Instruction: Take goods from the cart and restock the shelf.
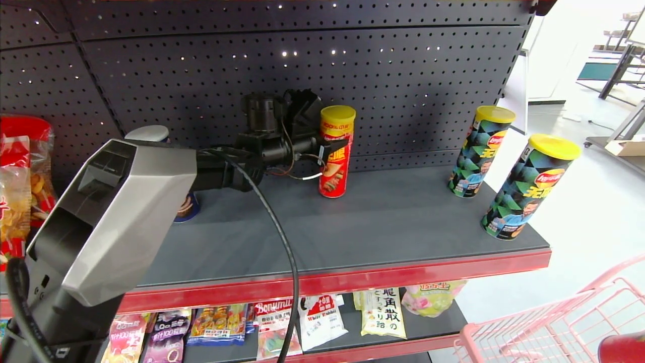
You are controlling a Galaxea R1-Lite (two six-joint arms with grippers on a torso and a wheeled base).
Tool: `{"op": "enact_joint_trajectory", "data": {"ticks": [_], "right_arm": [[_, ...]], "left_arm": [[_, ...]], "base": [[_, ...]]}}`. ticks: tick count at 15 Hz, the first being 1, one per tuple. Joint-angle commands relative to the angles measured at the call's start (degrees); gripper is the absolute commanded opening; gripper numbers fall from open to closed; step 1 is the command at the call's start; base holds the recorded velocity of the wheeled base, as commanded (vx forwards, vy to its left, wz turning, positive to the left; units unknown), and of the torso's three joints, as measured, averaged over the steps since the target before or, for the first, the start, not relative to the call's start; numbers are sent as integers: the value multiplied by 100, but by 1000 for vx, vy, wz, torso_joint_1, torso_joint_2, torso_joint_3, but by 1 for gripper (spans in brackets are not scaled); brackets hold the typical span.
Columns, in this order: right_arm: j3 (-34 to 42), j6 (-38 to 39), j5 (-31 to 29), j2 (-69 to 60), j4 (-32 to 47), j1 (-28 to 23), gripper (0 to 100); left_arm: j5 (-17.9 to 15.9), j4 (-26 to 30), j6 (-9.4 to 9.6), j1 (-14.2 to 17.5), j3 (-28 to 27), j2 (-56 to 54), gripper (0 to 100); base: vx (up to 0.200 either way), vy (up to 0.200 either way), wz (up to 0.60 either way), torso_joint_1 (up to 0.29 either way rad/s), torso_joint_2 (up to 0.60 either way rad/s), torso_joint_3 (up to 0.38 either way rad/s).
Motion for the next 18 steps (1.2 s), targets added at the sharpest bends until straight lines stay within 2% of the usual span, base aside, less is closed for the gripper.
{"op": "enact_joint_trajectory", "data": {"ticks": [1, 2, 3, 4, 5, 6, 7, 10, 11, 13, 14, 18], "right_arm": [[23, -1, 1, -3, 3, 2, 0], [23, -1, 10, 6, 3, 2, 0], [23, -1, 10, 6, 3, 11, 0], [23, -1, 10, 6, 3, 11, 0], [23, -1, 10, 6, 3, 11, 0], [31, -1, 19, 6, 3, 11, 0], [49, -1, 19, 6, 3, 11, 0], [66, 8, 19, 6, 3, 11, 0], [66, 8, 28, 6, 3, 11, 0], [102, 8, 28, 6, 3, 11, 0], [102, 8, 28, -3, 3, 11, 0], [93, 60, 19, -3, 3, 11, 0]], "left_arm": [[105, 12, -178, -21, 471, -632, 0], [114, 30, -354, -65, 787, -913, 0], [122, 12, -433, -83, 1104, -1142, 0], [219, -23, -424, -83, 1842, -1608, 0], [298, -58, -424, -83, 2150, -1810, 0], [448, -155, -442, -100, 2738, -2170, 0], [615, -409, -451, -127, 3529, -2583, 0], [975, -1411, -477, -241, 4716, -2935, 0], [1160, -1614, -539, -338, 4918, -2979, 0], [1555, -1851, -855, -575, 4997, -2987, 0], [1669, -1965, -943, -663, 5024, -2970, 0], [1502, -2774, -925, -724, 5384, -2794, 0]], "base": [[0, 0, 0, 0, 0, 0], [0, 0, 0, 0, 0, 0], [0, 0, 0, 0, 0, 0], [0, 0, 0, 0, 0, 0], [0, 0, 0, 0, 0, 0], [0, 0, 0, 0, 0, 0], [0, 0, 0, 0, 0, 0], [0, 0, 0, 0, 0, 0], [0, 0, 0, 0, 0, 0], [0, 0, 0, 0, 0, 0], [0, 0, 0, 0, 0, 0], [0, 0, 0, 0, 0, 0]]}}
